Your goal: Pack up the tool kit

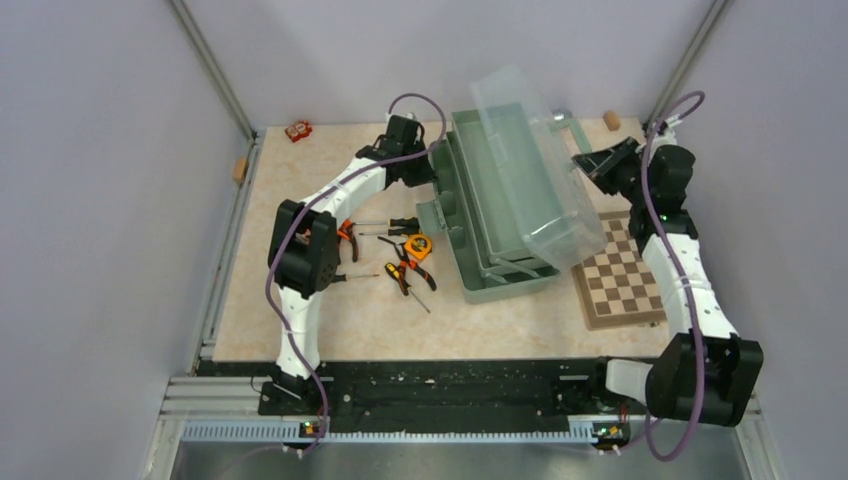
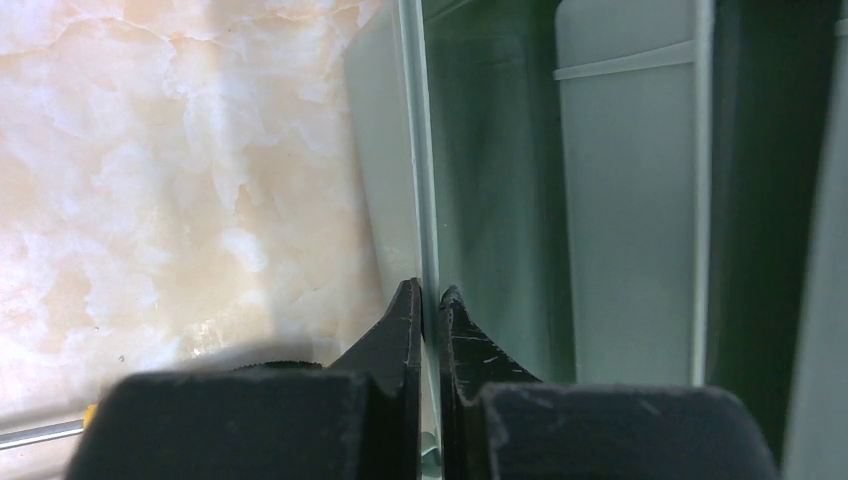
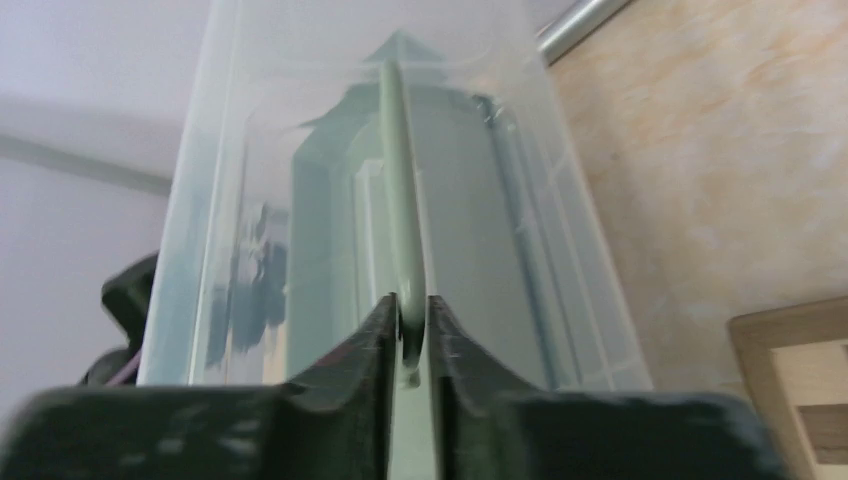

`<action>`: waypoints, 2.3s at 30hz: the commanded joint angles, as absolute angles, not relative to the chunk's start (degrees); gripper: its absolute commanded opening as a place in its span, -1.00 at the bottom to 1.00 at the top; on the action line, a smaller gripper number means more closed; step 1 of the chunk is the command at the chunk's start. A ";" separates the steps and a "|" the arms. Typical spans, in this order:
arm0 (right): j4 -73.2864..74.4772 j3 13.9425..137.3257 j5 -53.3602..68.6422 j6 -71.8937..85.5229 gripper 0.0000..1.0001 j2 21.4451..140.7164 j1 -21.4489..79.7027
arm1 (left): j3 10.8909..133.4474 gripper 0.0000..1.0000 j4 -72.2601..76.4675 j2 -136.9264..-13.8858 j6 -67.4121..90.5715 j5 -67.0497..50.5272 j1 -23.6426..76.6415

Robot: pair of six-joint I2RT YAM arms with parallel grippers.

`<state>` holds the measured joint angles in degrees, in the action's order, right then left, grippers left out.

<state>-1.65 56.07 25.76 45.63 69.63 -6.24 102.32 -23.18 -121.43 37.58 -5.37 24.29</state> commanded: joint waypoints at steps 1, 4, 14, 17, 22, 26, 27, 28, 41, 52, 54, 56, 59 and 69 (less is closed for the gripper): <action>-1.03 59.22 18.59 43.83 -0.52 67.45 -11.23 | 104.05 -1.00 -20.80 -122.34 35.06 -6.22 23.37; 0.78 59.65 16.87 41.79 -0.25 67.65 -12.79 | 104.28 -1.00 -20.55 -122.36 34.99 -6.46 23.36; 11.14 64.95 9.10 29.79 0.11 68.59 -16.35 | 104.06 -1.00 -20.44 -122.47 35.26 -7.08 23.33; 13.02 70.60 15.77 23.85 0.25 68.60 -15.10 | 104.06 -1.00 -20.23 -122.56 35.74 -7.55 23.42; 16.81 77.33 14.62 12.31 0.65 66.53 -3.10 | 103.94 -1.00 -20.26 -122.35 35.91 -7.25 23.44; 19.02 79.18 13.57 9.73 0.64 67.69 5.99 | 103.80 -1.00 -20.39 -122.17 35.92 -7.04 23.47; 19.10 79.35 13.18 10.63 0.58 68.63 7.60 | 103.84 -1.00 -20.35 -122.23 35.98 -7.10 23.40; 18.92 79.23 13.29 11.39 0.50 69.67 9.03 | 103.88 -1.00 -20.31 -122.31 36.03 -7.11 23.52; 19.12 79.94 4.11 16.80 -0.07 81.14 21.93 | 103.88 -1.00 -20.57 -122.21 36.10 -6.87 23.55; 21.03 83.51 4.23 17.03 -1.00 82.14 21.36 | 103.65 -1.00 -19.90 -122.21 35.97 -6.96 23.48; 21.48 84.23 5.08 17.57 -1.00 81.46 19.63 | 103.14 -1.00 -19.87 -122.02 35.57 -6.74 23.42; 21.66 84.82 7.04 18.67 -1.00 80.67 17.34 | 102.66 -1.00 -19.54 -121.92 35.38 -6.59 23.34; 21.14 85.08 10.82 21.03 -1.00 79.47 13.16 | 102.40 -1.00 -19.28 -122.03 35.12 -6.75 23.00; 16.32 79.65 21.39 23.23 -1.00 78.31 -2.30 | 102.19 -1.00 -17.72 -122.80 35.75 -8.38 21.46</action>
